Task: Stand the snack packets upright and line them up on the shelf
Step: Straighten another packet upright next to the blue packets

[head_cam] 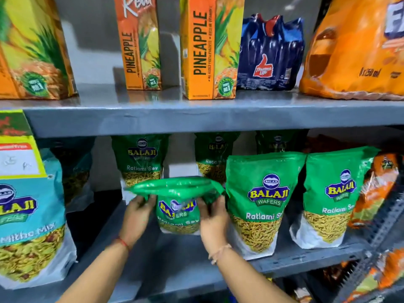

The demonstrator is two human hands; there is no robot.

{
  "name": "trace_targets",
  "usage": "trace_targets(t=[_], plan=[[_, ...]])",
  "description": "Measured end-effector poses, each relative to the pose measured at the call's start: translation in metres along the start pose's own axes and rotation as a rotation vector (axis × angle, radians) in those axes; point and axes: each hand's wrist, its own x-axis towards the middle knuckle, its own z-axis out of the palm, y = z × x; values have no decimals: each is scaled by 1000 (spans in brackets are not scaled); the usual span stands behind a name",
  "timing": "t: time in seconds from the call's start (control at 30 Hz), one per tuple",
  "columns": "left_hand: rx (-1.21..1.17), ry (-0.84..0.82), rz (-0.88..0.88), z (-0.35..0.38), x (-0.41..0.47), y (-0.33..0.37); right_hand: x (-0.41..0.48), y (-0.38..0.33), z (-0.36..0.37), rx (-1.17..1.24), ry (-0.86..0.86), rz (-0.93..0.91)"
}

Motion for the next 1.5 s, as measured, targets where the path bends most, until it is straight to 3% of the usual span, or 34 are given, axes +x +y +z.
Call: trace_targets(t=[0.13, 0.27, 0.4, 0.53, 0.73, 0.9, 1.1, 1.33, 1.5], plan=[[-186, -37, -74, 10, 28, 2, 28, 5, 16, -149, -2, 75], [-345, -193, -313, 19, 35, -21, 43, 36, 15, -237, -151, 276], [-277, -279, -540, 20, 22, -50, 30, 67, 3, 26, -412, 393], [-303, -269, -546, 24, 17, -54, 25, 80, -3, 50, -480, 471], [18, -102, -583, 10, 3, -58, 25, 71, -11, -60, -573, 470], [-29, -65, -545, 5, -24, -48, 2, 69, -24, -65, -636, 488], [74, 6, -510, -2, -55, -39, -14, 58, -37, -119, -667, 434], [69, -105, -484, -7, -66, -36, -13, 55, -43, -205, -712, 384], [75, -329, -460, -20, -65, -56, -8, 55, -50, -125, -713, 381]])
